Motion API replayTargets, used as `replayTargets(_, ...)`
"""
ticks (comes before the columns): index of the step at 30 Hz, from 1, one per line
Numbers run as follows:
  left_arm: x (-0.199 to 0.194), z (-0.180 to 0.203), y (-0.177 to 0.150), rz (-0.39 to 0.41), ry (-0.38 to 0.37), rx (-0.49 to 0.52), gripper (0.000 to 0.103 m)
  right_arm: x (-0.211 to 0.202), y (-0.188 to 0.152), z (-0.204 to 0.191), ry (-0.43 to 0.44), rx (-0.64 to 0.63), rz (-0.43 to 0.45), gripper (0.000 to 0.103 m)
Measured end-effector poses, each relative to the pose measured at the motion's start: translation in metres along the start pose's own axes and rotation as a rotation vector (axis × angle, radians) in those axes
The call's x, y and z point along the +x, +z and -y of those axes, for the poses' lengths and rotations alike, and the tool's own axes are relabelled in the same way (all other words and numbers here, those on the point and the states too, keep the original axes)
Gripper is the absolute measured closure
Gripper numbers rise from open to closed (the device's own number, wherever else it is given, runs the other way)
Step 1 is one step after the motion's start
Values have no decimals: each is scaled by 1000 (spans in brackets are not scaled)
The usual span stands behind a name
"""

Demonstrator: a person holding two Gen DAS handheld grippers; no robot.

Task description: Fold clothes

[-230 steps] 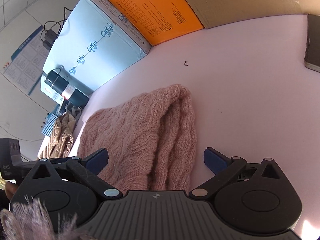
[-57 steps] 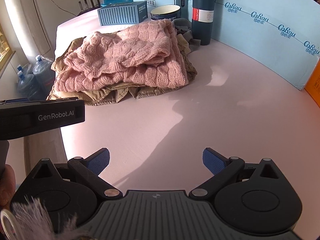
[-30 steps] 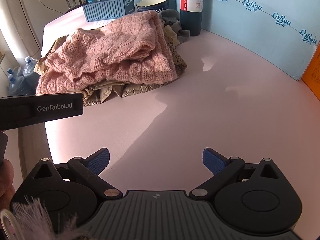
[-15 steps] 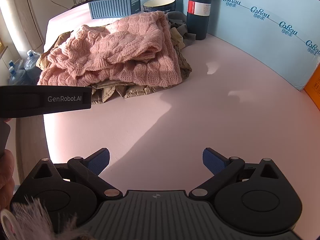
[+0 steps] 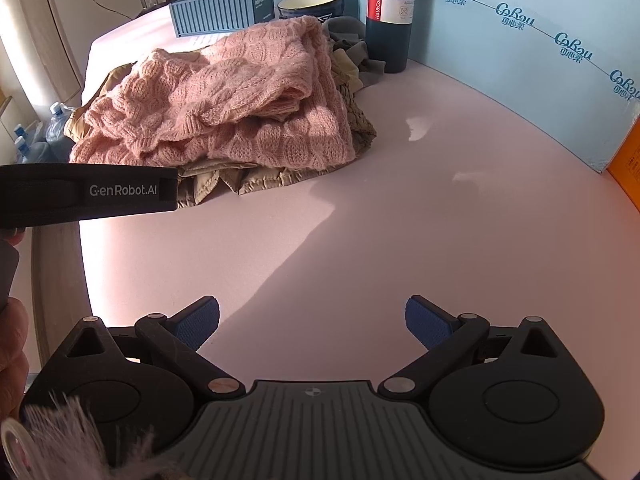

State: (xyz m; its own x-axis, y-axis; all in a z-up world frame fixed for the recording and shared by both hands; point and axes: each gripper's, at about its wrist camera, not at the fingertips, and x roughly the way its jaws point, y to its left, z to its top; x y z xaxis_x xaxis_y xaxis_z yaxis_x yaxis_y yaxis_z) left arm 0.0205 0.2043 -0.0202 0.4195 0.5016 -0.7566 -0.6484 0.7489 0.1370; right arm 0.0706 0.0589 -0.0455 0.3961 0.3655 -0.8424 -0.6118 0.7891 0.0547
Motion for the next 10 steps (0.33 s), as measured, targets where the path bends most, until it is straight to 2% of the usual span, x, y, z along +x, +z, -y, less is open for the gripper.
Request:
replayTargets(6,4,-22,-1,-12,42,-50,14,-12,2,16,-42,89,123,3)
replayTargets(9,9,-37,-8,-44,67,-71,14,-29,6,32,20,197,317,3)
replayTargets(10,11,-42,-12,-59,74,-74,14,-30,10,35,69,217,360,3)
